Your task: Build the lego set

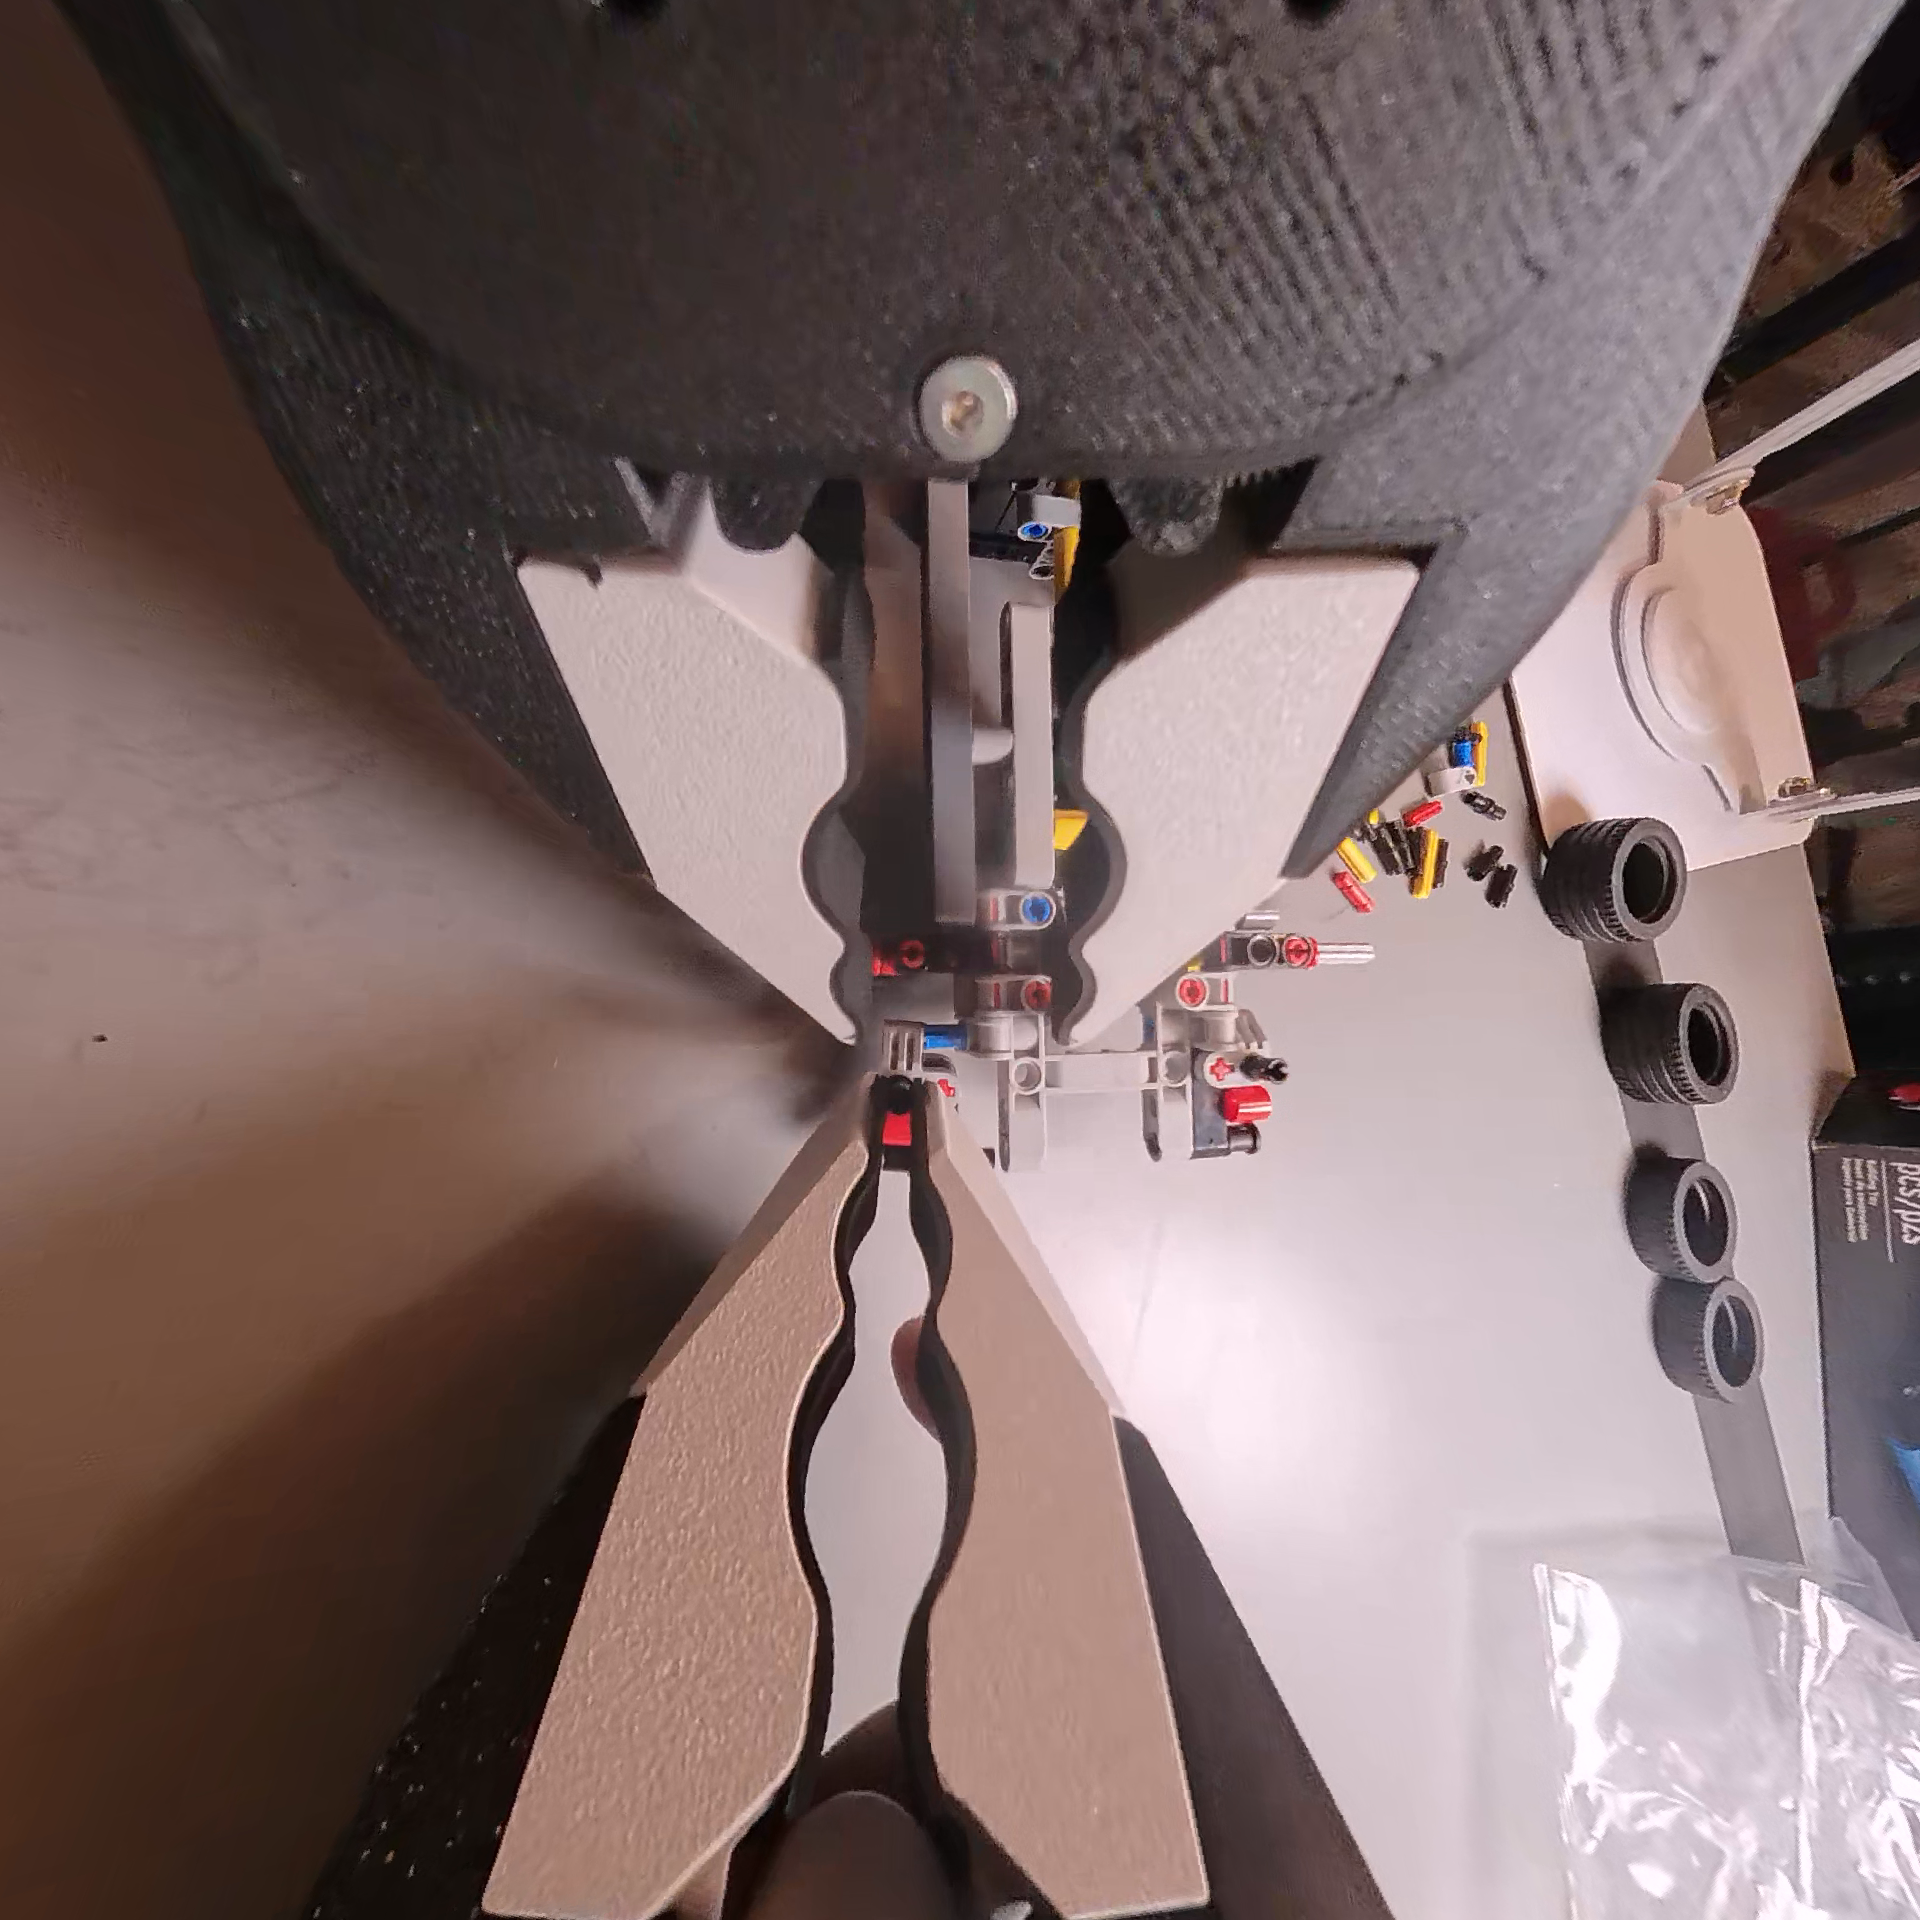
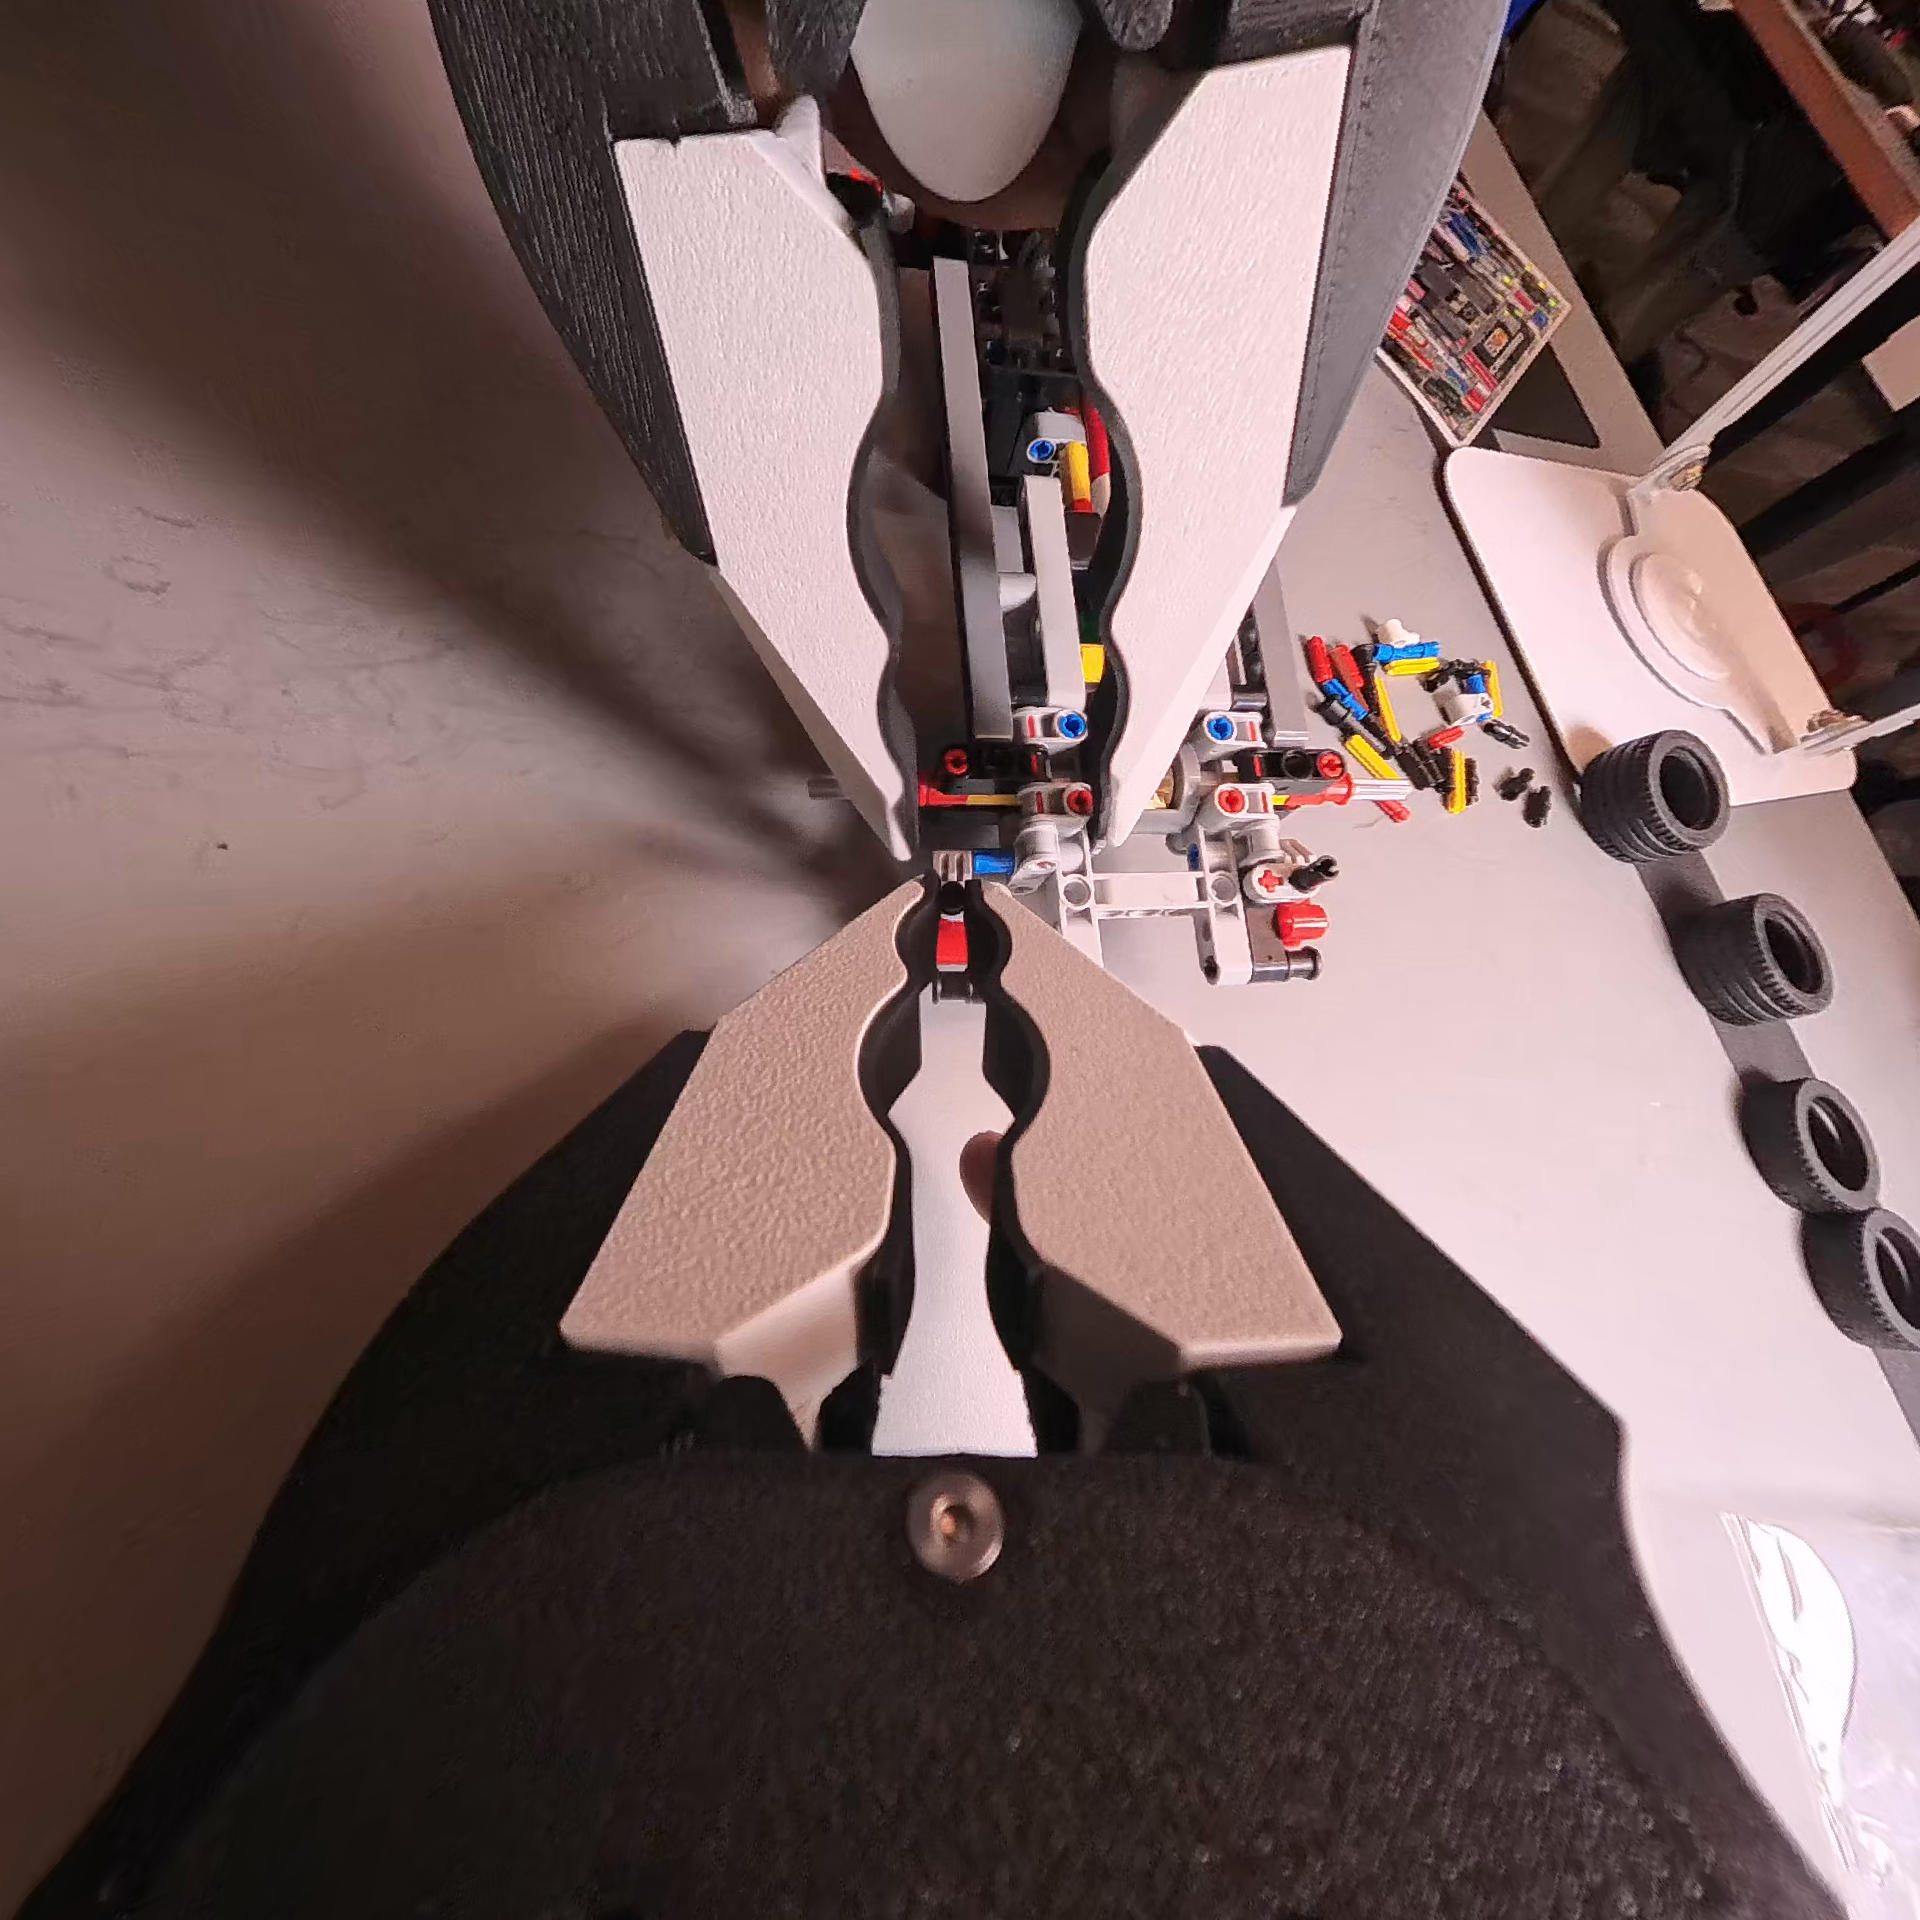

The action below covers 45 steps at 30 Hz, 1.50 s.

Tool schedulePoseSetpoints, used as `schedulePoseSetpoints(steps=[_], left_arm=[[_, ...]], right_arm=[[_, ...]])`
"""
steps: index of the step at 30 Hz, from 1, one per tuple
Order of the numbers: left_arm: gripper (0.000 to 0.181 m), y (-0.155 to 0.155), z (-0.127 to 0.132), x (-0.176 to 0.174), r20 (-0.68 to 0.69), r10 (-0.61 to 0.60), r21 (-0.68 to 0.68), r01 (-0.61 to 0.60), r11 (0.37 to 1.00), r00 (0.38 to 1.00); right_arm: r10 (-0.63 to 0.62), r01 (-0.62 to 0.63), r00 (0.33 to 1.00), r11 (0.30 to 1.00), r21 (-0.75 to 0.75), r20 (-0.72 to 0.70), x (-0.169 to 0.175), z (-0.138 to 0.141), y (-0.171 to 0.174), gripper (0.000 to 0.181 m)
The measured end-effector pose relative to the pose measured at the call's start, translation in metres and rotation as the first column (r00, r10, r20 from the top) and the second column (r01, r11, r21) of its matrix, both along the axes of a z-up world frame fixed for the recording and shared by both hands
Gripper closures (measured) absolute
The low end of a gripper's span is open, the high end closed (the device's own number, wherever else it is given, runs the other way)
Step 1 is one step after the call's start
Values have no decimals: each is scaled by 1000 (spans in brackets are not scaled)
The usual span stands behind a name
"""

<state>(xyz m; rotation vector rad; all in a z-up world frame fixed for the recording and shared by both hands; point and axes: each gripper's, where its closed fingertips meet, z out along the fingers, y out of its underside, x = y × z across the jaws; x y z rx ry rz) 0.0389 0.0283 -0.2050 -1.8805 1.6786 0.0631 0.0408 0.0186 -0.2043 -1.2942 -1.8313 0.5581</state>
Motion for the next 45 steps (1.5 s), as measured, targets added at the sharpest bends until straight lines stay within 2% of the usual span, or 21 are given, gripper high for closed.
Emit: schedulePoseSetpoints(steps=[7, 15, 26, 33, 45], left_arm=[[152, 5, 2, -1, 12, 5, -10, -5, 1000, 1000], [146, 7, 0, 2, 3, 8, -37, -7, 999, 1000], [158, 9, -8, 6, 21, 11, -22, -10, 1000, 1000], [159, 6, -7, 4, 38, -11, -9, 12, 1000, 999], [158, 1, -7, -3, 31, -25, 36, 24, 999, 999]], right_arm=[[-1, 0, 1000, 999, -41, -4, 0, 1, 4, 181], [-2, 2, 1000, 1000, -25, 0, 1, 1, 7, 181], [1, -1, 1000, 1000, -9, -2, 1, -1, 9, 181], [43, -42, 998, 999, 23, -44, -1, -1, 7, 181], [30, -18, 994, 993, 118, -101, -8, -2, 2, 180]])
